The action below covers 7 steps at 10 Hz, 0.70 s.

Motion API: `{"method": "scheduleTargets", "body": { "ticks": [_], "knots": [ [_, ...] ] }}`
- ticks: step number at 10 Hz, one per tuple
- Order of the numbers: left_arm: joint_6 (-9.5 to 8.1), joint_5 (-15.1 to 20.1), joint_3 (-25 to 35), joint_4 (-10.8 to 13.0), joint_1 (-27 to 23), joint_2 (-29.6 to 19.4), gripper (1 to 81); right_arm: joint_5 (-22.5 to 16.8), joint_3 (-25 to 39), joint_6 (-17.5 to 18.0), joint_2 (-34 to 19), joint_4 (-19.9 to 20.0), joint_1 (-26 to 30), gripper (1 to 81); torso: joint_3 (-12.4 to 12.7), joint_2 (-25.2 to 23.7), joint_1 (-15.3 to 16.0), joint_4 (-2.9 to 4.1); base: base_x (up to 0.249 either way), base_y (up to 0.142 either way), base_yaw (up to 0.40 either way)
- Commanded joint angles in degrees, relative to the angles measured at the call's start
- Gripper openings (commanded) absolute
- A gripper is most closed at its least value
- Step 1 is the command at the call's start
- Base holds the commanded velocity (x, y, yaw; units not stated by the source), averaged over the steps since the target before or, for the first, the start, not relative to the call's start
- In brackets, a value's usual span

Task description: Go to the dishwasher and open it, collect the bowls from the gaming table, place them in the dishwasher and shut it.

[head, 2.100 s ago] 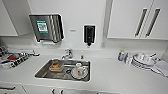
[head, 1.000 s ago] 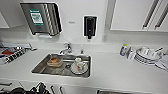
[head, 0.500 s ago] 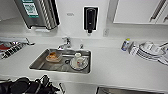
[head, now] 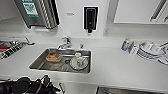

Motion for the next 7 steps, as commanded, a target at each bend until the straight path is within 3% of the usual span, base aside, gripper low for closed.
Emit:
{"method": "scheduleTargets", "body": {
  "ticks": [1, 7],
  "knots": [
    [0.20, 1.53, 0.21, -1.25, -5.74, -1.31, 81.1, -2.50, 5.46, 8.95, -8.92, 1.21, 8.11, 81.1, 0.00, 0.00, 0.00, 0.00, 0.000, 0.000, 0.000],
    [0.64, 0.92, -0.84, -0.99, -5.74, -1.22, 81.1, -3.03, 2.03, 28.73, -11.38, 1.30, 13.74, 81.1, 0.00, 0.00, 0.00, 0.00, 0.000, 0.000, 0.000]
  ]
}}
